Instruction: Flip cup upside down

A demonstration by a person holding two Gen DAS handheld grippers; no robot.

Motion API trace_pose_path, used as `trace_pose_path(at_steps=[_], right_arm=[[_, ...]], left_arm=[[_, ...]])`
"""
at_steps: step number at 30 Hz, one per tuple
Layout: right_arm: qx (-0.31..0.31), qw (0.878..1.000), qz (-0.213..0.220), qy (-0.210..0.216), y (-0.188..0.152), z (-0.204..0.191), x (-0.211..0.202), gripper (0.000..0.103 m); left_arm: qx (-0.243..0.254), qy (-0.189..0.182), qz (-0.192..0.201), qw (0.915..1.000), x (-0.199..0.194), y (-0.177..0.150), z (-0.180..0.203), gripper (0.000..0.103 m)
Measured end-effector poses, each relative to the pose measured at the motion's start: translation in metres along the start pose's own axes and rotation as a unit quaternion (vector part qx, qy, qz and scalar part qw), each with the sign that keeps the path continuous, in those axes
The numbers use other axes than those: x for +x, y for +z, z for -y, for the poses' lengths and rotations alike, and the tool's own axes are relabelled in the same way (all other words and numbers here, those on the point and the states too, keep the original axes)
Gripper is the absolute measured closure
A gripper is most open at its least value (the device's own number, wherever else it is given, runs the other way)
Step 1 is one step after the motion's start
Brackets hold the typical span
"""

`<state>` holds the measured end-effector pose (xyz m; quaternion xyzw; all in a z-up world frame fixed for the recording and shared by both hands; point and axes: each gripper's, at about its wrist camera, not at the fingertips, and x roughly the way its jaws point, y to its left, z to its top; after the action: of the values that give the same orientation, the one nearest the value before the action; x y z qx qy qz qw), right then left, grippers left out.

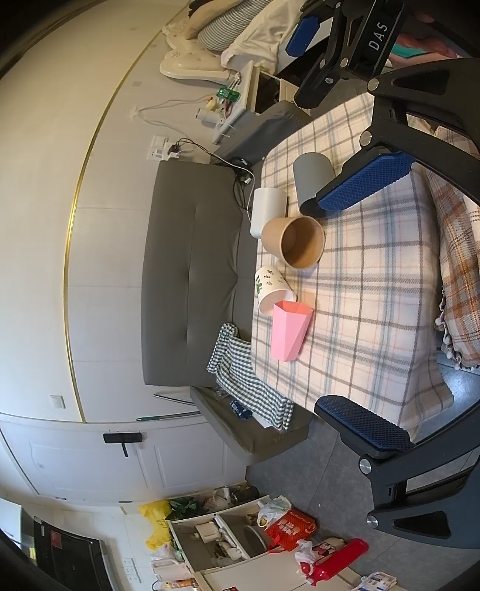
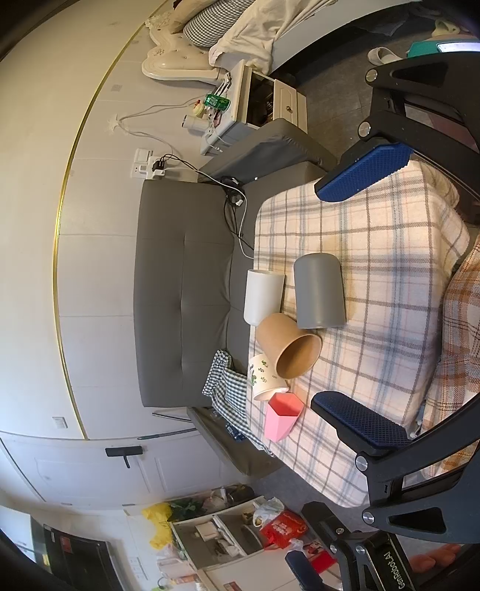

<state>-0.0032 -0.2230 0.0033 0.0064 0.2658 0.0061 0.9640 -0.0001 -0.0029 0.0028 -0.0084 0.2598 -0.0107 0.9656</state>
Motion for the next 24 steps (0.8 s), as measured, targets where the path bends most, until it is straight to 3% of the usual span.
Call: trace_pose_path(at_steps=[17, 24], right_arm=[[0.001, 1.000, -0.002, 0.001, -0.001, 0.001, 0.001, 0.000], [-0.008, 1.000, -0.005, 0.003, -0.006, -0.002, 0.004, 0.000]], left_arm=[[0.000, -0.001, -0.001, 1.0000, -0.001, -0.001, 0.001, 0.000], [-0.002, 0.006, -0.020, 0.9998, 0.007, -0.014, 0.001, 0.000]])
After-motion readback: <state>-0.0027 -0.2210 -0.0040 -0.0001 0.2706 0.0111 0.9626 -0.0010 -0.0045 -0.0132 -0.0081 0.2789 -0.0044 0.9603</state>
